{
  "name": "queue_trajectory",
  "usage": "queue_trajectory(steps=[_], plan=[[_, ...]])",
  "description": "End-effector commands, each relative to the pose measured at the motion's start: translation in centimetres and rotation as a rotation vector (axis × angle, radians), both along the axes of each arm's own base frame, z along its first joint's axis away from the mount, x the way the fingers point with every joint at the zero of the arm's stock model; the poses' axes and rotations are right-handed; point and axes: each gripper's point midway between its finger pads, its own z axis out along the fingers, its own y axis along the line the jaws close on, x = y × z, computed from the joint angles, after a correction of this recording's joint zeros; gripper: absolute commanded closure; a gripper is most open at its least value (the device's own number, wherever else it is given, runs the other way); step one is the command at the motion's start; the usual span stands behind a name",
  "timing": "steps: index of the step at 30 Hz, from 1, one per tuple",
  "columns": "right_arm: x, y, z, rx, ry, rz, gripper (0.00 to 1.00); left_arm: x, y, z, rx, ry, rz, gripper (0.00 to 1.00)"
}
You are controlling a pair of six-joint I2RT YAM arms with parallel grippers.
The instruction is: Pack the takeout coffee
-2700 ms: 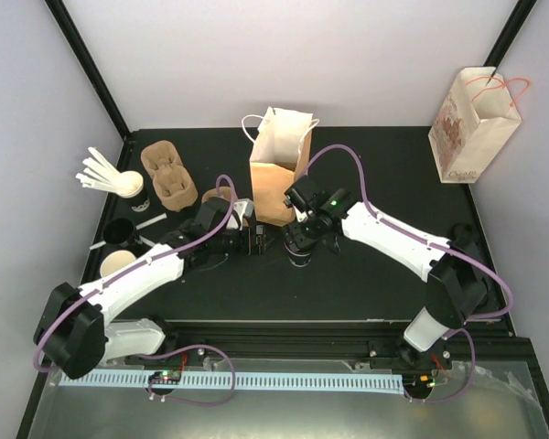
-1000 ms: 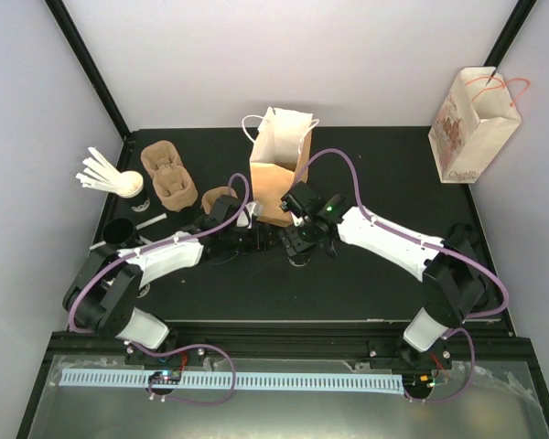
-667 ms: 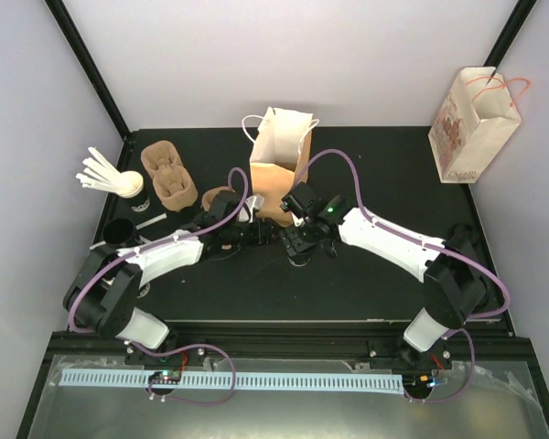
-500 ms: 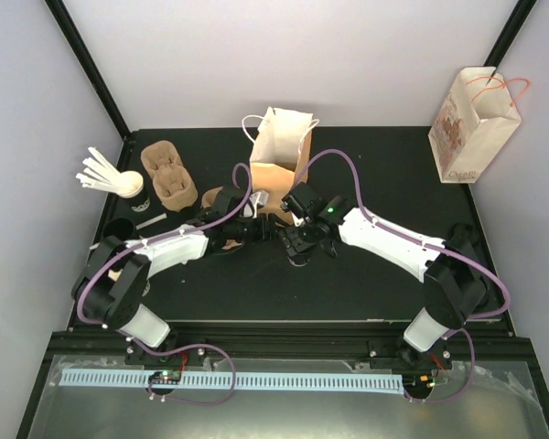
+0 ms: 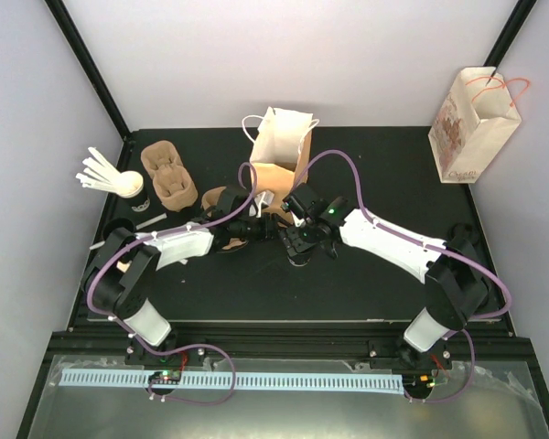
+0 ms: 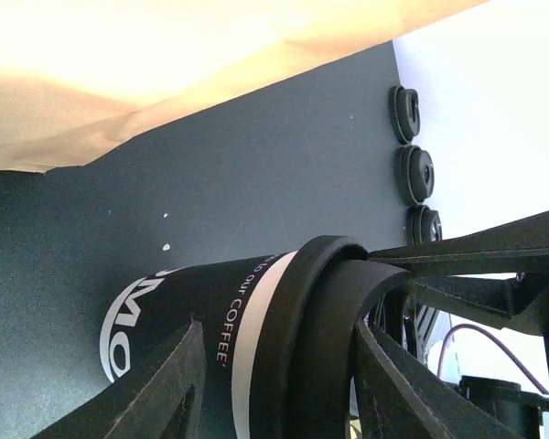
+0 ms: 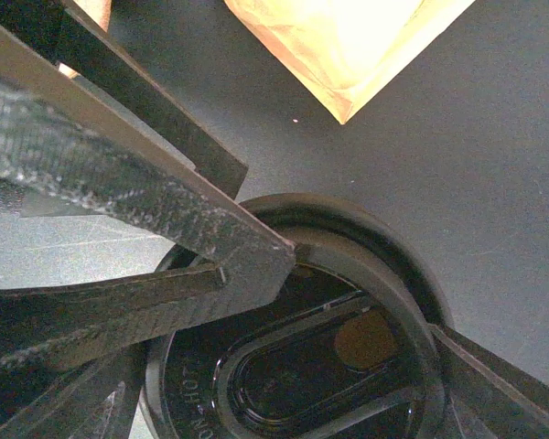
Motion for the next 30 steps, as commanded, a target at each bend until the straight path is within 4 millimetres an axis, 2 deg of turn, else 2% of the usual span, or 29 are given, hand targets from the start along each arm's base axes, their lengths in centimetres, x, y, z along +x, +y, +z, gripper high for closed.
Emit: queue_trajectory(steps=[1,6,11,17,24,26,30], plan=[[-3.8,-2.8,-5.8,-0.155,0.201,0.01,0.17,-1.3,1.2,-5.0,0.112,0.114,0.024,0.54],[-4.2,-3.0,-6.5,-0.153,0.215,0.003,0.17,-2.3,1.7,-6.8,0.144,0.154,0.024,0.55],[-5.2,-3.4,-8.1,-0.165,0.247,-0.006,0.16,-3.5,2.1,-8.6,0.178,0.202,0.015,0.56],[-5.7,-3.9,-8.8,-0.178,0.252,-0.026,0.17,-4.3,1.9,-9.2,0.191,0.213,0.002,0.56],[-4.8,-3.7,-7.3,-0.169,0.207,-0.039,0.17,-5.0,1.2,-10.0,0.202,0.239,-0.008,0.58],[-4.2,-3.5,-6.2,-0.161,0.176,-0.046,0.17,-4.9,0.8,-9.3,0.179,0.227,-0.012,0.59],[-3.6,-2.9,-3.4,-0.106,0.128,-0.045,0.17,-4.4,0.2,-6.3,0.152,0.165,-0.02,0.57]])
